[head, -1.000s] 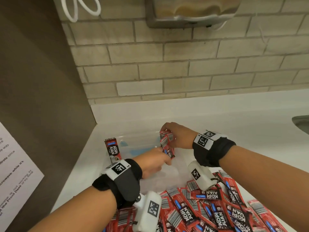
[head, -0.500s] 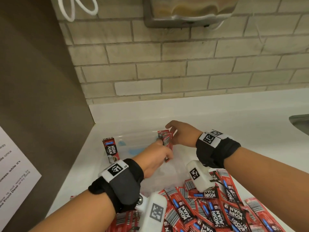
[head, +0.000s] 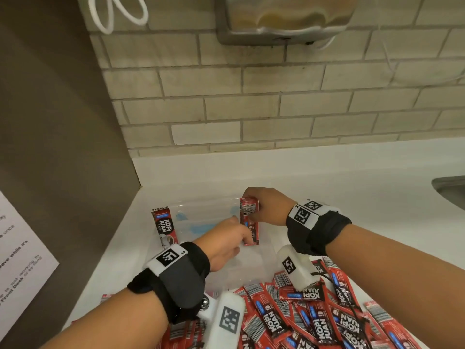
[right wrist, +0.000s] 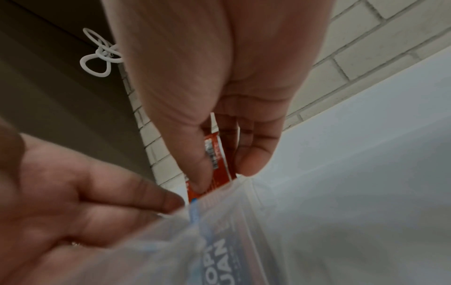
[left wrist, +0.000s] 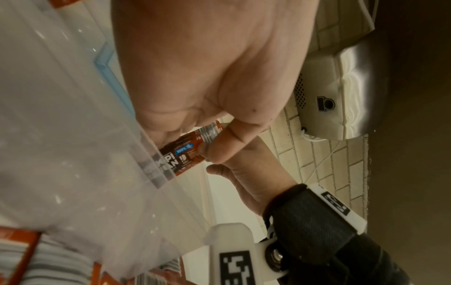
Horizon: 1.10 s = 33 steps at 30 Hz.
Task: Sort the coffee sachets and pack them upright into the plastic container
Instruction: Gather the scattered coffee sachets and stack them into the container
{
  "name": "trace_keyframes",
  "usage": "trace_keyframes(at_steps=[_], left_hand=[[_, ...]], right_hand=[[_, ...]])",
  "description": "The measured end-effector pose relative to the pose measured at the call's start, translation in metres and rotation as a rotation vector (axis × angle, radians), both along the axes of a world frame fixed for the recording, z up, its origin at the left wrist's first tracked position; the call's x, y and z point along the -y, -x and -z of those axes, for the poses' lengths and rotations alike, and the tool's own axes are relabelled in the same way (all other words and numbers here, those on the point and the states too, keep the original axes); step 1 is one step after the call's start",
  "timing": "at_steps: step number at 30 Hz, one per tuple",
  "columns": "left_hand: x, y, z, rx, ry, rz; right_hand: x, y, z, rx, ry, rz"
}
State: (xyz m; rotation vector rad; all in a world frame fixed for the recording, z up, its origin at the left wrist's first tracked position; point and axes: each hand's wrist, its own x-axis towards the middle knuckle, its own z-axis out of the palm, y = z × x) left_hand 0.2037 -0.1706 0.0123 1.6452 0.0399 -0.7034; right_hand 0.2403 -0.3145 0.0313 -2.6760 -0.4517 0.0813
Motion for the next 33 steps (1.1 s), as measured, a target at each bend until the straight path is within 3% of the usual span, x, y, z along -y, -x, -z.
trace_keyframes(at_steps=[6,16,20,25,29,33], left_hand=[[0.007,0.003,0.002,-0.034,-0.025,0.05],[0.001,0.005,-0.007,-0.066,-0.03,0.022],[-0.018,0.015,-0.026,0.036,0.008,-0.053],[-0.067,0.049,-0.046,0.239,0.029,-0.093],[-0.107,0.098,-0.038,0.34,-0.153,0.044],[-0.119,0.129,-0.021,0.427,-0.441,0.273]], right_hand=[[0.002,0.002,0.004,0.034,-0.003,0.0],[0.008,0.006,0.001,-0.061,-0.044,0.04],[0.012,0.019,-0.017,-0.021,-0.081,0.09],[0.011,0.065,-0.04,0.023,-0.3,0.199],[-0.004,0.122,-0.028,-0.135,-0.458,0.125],[-0.015,0.166,-0.007,-0.245,-0.176,-0.053]])
